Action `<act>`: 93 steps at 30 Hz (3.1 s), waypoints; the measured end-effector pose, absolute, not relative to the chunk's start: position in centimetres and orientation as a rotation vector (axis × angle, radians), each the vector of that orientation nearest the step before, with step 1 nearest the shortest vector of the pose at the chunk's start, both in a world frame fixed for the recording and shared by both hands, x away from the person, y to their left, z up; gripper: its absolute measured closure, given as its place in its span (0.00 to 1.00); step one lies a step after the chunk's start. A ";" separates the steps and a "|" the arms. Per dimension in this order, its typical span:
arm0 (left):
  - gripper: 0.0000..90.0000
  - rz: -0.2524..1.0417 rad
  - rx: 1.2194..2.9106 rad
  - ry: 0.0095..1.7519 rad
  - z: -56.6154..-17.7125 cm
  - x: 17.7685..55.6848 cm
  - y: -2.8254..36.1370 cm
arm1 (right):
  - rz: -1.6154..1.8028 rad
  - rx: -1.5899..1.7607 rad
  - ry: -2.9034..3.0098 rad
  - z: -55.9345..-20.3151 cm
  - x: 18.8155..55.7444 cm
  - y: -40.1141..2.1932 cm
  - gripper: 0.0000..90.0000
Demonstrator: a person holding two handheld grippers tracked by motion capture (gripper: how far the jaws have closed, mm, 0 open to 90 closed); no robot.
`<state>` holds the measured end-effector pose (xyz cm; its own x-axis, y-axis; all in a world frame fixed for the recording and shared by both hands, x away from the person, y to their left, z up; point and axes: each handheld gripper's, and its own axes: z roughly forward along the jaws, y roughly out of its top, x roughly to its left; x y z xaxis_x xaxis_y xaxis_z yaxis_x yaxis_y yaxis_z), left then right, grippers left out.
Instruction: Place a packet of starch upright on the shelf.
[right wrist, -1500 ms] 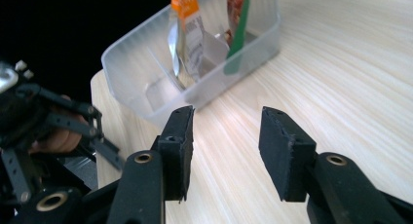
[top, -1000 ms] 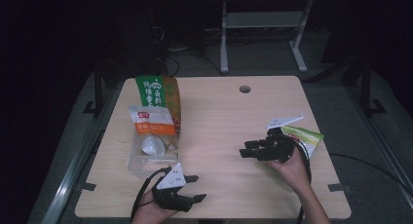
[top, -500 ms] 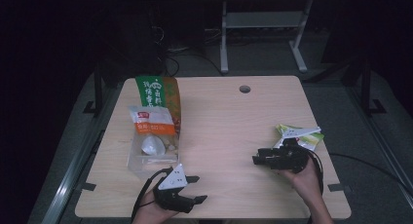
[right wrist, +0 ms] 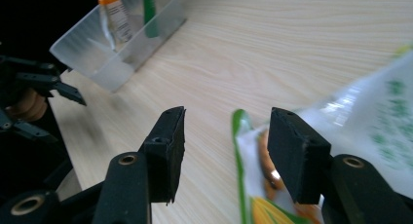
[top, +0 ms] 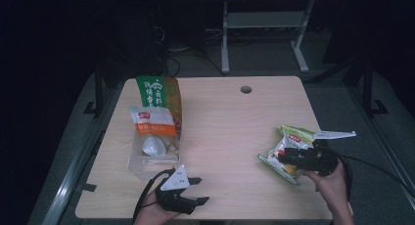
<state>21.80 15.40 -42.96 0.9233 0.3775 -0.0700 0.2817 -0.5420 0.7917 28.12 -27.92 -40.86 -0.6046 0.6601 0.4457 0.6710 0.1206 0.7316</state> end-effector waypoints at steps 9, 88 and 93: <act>0.42 0.125 2.184 0.468 -43.1 21.9 15.2 | -1.514 -1.532 -2.337 -40.9 27.7 -30.9 0.52; 0.41 0.104 2.180 0.484 -43.5 22.5 14.9 | -1.592 -1.440 -2.294 -40.4 28.5 -29.4 1.00; 0.41 0.104 2.175 0.487 -43.5 22.5 14.8 | -1.619 -1.369 -2.348 -39.2 28.1 -27.6 1.00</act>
